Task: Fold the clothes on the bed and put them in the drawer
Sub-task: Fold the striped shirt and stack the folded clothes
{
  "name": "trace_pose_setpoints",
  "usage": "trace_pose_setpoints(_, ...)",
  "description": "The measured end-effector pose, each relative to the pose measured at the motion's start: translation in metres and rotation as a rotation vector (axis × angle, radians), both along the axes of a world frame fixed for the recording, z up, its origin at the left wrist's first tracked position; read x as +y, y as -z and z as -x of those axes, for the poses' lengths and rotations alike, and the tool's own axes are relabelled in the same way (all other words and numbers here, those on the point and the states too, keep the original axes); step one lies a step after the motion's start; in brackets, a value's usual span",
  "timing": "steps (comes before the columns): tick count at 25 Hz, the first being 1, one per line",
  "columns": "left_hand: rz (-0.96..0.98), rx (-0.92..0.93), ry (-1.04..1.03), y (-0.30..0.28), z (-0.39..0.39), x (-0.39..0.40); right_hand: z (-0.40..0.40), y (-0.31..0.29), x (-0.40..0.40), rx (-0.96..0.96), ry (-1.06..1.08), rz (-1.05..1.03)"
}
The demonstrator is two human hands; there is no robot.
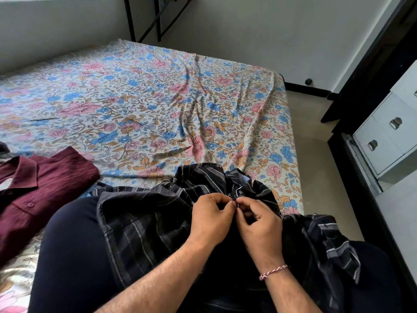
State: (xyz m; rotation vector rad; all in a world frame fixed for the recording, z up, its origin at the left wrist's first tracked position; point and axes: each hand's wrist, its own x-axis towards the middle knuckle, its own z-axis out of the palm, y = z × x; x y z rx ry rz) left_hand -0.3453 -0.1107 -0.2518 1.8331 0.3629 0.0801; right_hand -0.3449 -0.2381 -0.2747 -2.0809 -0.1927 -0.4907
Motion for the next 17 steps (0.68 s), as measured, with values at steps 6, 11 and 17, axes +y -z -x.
trace_pose_setpoints(6, -0.024, -0.013, 0.018, 0.001, -0.004, 0.001, -0.003, -0.003, -0.001, 0.217, -0.079, -0.318)
trace_pose_setpoints(11, -0.178, -0.025, 0.097, 0.000, -0.003, 0.005, -0.005, -0.010, -0.009, 0.118, -0.127, -0.016)
trace_pose_setpoints(17, -0.036, -0.021, 0.145, 0.002, -0.005, 0.005, -0.005, -0.008, -0.008, 0.033, -0.067, -0.076)
